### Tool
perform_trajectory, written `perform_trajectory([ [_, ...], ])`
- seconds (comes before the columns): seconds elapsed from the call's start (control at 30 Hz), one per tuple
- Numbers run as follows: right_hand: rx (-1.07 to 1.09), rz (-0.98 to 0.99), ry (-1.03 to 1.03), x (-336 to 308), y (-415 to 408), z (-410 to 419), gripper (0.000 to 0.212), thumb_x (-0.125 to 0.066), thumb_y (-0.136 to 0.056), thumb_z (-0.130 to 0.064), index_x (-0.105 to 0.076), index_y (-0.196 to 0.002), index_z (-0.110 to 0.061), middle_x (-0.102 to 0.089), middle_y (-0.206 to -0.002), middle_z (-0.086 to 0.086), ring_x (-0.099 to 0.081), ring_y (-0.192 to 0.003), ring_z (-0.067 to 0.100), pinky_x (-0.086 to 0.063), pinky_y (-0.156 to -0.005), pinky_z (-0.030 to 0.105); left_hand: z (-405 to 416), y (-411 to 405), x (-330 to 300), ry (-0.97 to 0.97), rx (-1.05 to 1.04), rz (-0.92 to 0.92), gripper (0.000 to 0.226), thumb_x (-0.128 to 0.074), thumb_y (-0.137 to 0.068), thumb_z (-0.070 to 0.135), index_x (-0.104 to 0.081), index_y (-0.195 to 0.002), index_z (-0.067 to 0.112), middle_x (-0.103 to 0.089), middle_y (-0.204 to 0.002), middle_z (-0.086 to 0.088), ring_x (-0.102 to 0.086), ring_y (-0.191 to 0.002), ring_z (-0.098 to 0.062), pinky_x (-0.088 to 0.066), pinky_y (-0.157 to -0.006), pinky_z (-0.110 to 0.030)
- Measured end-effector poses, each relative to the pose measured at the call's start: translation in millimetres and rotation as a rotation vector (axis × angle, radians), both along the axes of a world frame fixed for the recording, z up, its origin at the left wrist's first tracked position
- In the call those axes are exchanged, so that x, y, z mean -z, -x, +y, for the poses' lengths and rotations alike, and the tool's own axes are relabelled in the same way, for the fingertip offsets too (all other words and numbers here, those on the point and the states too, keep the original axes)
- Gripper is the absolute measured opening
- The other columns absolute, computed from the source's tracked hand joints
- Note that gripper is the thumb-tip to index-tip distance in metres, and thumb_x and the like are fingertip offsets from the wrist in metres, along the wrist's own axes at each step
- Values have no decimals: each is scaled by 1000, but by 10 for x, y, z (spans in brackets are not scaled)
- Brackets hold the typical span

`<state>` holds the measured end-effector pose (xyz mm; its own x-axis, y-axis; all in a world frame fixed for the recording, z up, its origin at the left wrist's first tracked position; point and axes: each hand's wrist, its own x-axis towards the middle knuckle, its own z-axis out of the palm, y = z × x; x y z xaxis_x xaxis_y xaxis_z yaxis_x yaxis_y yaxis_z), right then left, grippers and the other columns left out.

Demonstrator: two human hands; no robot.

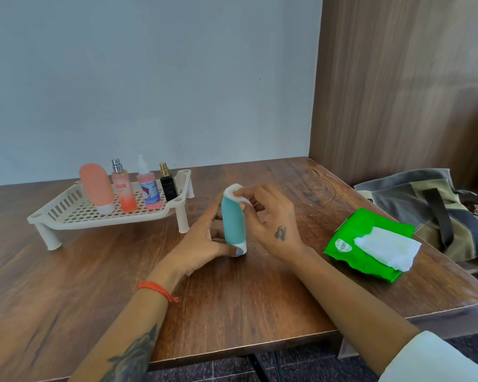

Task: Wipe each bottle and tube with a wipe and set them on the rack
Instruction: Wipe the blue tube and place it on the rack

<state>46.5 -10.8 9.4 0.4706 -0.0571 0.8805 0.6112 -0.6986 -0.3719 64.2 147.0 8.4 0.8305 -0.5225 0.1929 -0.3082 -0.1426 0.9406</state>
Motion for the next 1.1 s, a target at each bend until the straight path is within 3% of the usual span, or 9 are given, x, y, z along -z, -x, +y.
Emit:
perform_trajectory([
  [0.2,-73,92,11,-1,10,-27,13,-63,-80,-7,-67,-92,-9,-62,-85,-8,-53,-66,1,-42,-59,10,8,-6,5,-28,3,-14,104,-80,-66,-2,-25,-134,55,-61,-115,8,-64,-103,-9,-52,-85,-24],
  [0.37,-125,280,8,-21,72,-41,9,-59,-68,-8,-67,-65,-11,-54,-59,-11,-48,-51,2,-35,-51,10,9,11,-5,-17,7,-2,105,-79,-66,-6,-27,-129,62,-61,-119,2,-64,-105,-17,-53,-85,-26],
  [0.47,-121,420,92,-22,85,-43,20,-60,-66,-4,-60,-54,-20,-52,-51,-10,-46,-48,5,-34,-49,18,10,21,-12,-21,10,-16,104,-79,-66,-5,-28,-123,65,-60,-116,5,-63,-106,-19,-53,-82,-24],
  [0.6,-108,578,184,-46,90,-62,32,-60,-64,-2,-52,-47,-28,-48,-47,-13,-45,-47,6,-35,-48,21,19,3,-5,-32,12,-27,106,-82,-63,-1,-29,-124,67,-61,-119,6,-63,-107,-20,-52,-92,-33],
  [0.67,-100,496,114,-60,95,-51,24,-62,-66,-3,-59,-52,-23,-49,-50,-15,-47,-48,5,-35,-49,18,28,-12,8,-24,16,-15,106,-81,-64,-3,-29,-127,64,-61,-118,8,-63,-106,-18,-53,-88,-29],
  [0.73,-37,242,-34,-54,84,-36,12,-64,-71,-5,-66,-66,-15,-54,-59,-16,-51,-54,4,-37,-51,10,26,-18,6,-37,18,-11,104,-80,-66,-3,-27,-133,57,-58,-118,14,-64,-103,-8,-52,-82,-22],
  [0.8,14,76,-114,-45,46,-34,9,-64,-77,-5,-68,-83,-11,-64,-75,-6,-57,-64,4,-45,-56,11,18,-12,-8,-72,8,-13,100,-80,-68,1,-25,-136,50,-55,-115,19,-62,-96,7,-50,-76,-15],
  [0.93,-1,98,-42,-21,-20,-40,15,-64,-80,-1,-65,-93,-10,-67,-90,1,-60,-73,7,-49,-64,13,30,-25,-2,-83,10,-7,95,-80,-68,4,-28,-131,51,-54,-117,22,-60,-97,9,-50,-84,-20],
  [1.1,-53,285,-85,-34,16,-62,10,-65,-77,3,-63,-81,-6,-58,-73,-14,-52,-61,-3,-42,-60,3,29,-45,14,-79,5,-24,99,-80,-67,0,-29,-131,56,-53,-124,10,-60,-105,0,-50,-88,-23],
])
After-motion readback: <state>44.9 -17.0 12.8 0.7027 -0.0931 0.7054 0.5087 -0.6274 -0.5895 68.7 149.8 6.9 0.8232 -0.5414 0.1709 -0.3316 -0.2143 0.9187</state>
